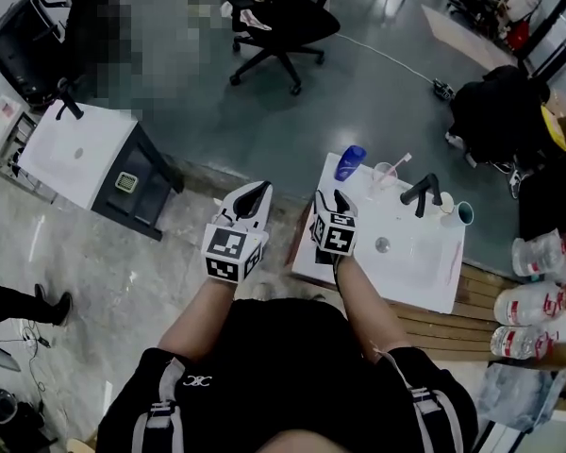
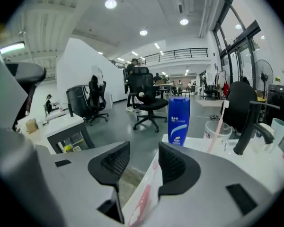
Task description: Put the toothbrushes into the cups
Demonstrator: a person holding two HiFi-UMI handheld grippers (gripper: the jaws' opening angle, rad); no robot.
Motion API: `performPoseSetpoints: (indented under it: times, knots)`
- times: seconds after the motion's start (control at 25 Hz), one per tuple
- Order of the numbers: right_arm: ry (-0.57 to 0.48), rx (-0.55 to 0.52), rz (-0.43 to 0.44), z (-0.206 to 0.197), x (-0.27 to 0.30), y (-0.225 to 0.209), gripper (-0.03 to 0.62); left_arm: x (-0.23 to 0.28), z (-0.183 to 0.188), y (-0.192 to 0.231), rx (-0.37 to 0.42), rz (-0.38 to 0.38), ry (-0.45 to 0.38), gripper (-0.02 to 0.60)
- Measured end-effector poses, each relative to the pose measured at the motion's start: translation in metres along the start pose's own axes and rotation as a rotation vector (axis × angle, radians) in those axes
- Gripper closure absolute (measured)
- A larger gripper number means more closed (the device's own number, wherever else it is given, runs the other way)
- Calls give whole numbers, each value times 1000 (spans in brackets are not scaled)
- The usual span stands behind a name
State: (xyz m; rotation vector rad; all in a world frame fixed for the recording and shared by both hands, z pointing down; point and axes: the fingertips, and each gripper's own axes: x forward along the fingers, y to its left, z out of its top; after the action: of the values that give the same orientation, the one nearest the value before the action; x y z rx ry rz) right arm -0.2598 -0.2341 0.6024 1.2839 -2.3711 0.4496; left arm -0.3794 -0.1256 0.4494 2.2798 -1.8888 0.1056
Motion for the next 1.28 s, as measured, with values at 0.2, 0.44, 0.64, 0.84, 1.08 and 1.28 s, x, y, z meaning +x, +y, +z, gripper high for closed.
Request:
performPoseSetpoints:
  times: [0.2, 0.44, 0.64, 0.84, 1.08, 1.28]
  knots:
    - [166, 3, -17, -46, 21, -6, 400, -2, -10, 11, -15, -5, 23, 569]
    - [273, -1, -41, -74, 34, -9, 428, -2, -20, 21, -28, -12, 43, 569]
    - [355, 13, -45, -88, 51, -12, 431, -1, -28, 30, -32, -19, 59, 569]
    - [433, 57, -79, -99, 61, -17, 467, 0, -29, 39, -37, -23, 64, 569]
    - [519, -74, -125, -95, 61, -18, 511, 4, -27, 39, -37, -44, 63, 569]
    - [517, -27, -100, -104, 64, -15, 543, 5, -27, 34, -33, -60, 59, 569]
